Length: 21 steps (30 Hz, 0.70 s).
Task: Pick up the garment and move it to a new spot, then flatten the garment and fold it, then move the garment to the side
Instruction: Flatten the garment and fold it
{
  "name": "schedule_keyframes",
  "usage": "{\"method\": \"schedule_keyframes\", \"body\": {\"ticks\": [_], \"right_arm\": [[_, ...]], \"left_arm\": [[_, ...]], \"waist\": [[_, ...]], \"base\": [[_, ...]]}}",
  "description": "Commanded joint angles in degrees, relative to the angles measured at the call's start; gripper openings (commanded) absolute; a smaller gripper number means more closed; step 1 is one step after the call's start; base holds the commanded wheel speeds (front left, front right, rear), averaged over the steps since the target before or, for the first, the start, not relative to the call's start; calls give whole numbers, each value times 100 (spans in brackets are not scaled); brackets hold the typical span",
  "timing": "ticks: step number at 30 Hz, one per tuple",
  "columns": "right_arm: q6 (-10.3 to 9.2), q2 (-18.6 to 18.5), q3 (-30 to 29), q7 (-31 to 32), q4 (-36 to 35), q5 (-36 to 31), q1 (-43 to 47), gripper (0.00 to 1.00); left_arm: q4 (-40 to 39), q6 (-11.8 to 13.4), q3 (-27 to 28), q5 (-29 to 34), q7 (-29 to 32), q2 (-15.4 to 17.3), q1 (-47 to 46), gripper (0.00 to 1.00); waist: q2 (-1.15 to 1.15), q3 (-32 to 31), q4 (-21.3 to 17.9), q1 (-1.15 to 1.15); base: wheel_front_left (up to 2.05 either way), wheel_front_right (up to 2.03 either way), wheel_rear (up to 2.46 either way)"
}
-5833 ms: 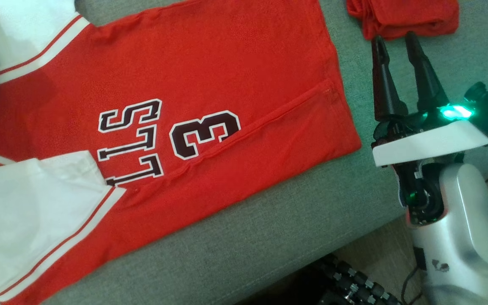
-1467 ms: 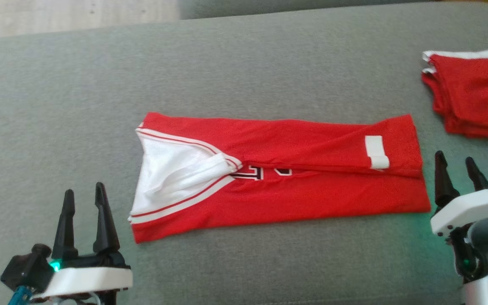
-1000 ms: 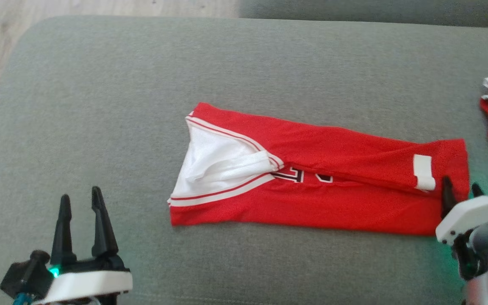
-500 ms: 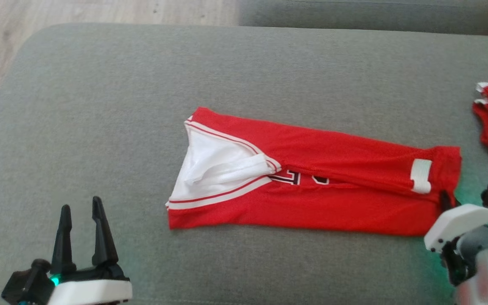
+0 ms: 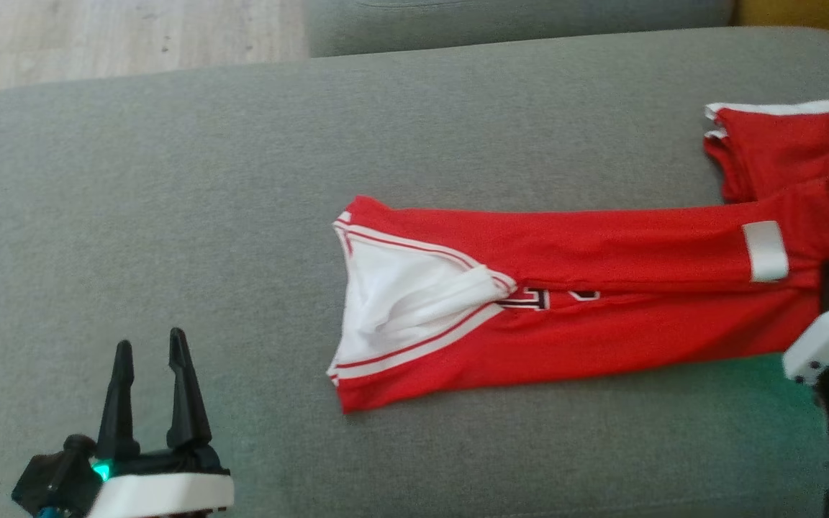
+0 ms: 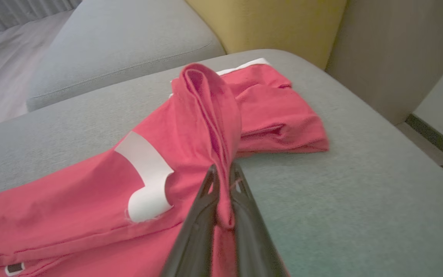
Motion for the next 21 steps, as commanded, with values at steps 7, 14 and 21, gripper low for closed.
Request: {"method": "schedule_keyframes", "body": {"ticks": [7, 14, 21], "right_arm": [[36, 21, 205, 492, -1051, 309, 58, 0], [36, 109, 1160, 986, -1826, 1050, 346, 0], [36, 118, 2236, 1051, -1880, 2262, 402, 0]], "left_arm": [[-177, 23, 84, 84, -4, 0, -254, 100], [-102, 41, 59, 97, -22, -14, -285, 100], [-77, 15, 23, 63, -31, -23, -296, 100]], "waist": [[0, 20, -40, 0], [0, -128, 240, 0], [0, -190, 555, 0]], "base": [[0, 0, 0], [0, 0, 0], [0, 0, 0]]}}
